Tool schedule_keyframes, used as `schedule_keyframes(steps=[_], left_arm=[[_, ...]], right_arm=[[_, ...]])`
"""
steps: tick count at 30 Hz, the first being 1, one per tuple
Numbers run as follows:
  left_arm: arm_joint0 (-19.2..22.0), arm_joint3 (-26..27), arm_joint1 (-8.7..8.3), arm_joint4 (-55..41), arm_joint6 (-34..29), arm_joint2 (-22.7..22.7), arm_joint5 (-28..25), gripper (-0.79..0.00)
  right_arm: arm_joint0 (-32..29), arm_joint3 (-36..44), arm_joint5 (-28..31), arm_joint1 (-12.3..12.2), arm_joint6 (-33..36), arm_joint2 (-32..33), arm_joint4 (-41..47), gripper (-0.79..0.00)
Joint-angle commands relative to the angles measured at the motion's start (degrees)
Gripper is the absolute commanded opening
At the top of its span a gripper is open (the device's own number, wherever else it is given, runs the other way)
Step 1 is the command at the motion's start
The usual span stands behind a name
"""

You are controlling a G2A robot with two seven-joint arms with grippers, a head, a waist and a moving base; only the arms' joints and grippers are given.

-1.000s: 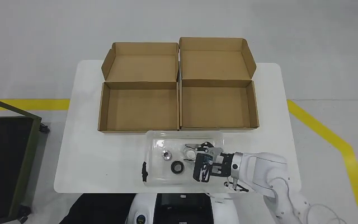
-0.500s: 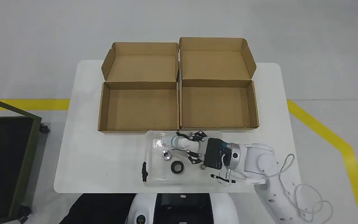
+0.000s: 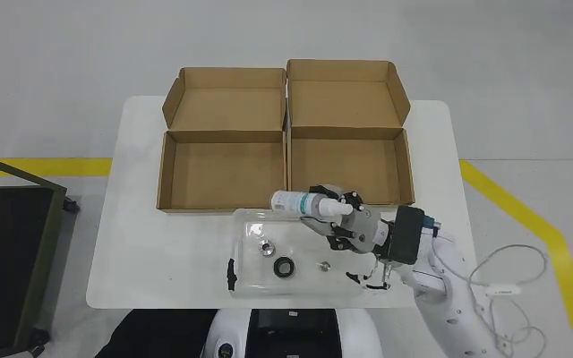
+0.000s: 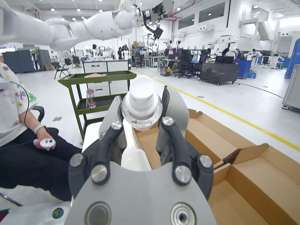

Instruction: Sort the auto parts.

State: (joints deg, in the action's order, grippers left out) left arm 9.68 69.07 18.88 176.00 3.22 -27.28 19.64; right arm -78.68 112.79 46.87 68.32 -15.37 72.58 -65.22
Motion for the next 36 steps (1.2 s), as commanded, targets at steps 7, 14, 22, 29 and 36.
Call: schedule_keyframes(steps=[7, 14, 22, 29, 36], left_arm=[[0.0, 0.0, 0.0, 0.0, 0.0, 0.0, 0.0, 0.0], [0.0, 0.0, 0.0, 0.0, 0.0, 0.0, 0.0, 0.0], [0.0, 0.0, 0.0, 0.0, 0.0, 0.0, 0.0, 0.0], [0.0, 0.0, 0.0, 0.0, 0.0, 0.0, 0.0, 0.0], [0.0, 0.0, 0.0, 0.0, 0.0, 0.0, 0.0, 0.0]], right_arm=[[-3.27, 3.53, -0.96, -0.29, -5.08, 3.17, 1.48, -0.785], [-4.75, 3.54, -0.89, -0.36, -10.36, 5.6, 2.95, -0.785], [-3.88, 2.0, -0.41, -0.35, -10.29, 5.63, 4.56, -0.785], [-3.07, 0.85, -1.88, -0.38, -6.69, 5.21, 2.87, -0.785], [-1.91, 0.35, -7.19, -0.35, 1.2, 3.09, -3.96, -0.785]])
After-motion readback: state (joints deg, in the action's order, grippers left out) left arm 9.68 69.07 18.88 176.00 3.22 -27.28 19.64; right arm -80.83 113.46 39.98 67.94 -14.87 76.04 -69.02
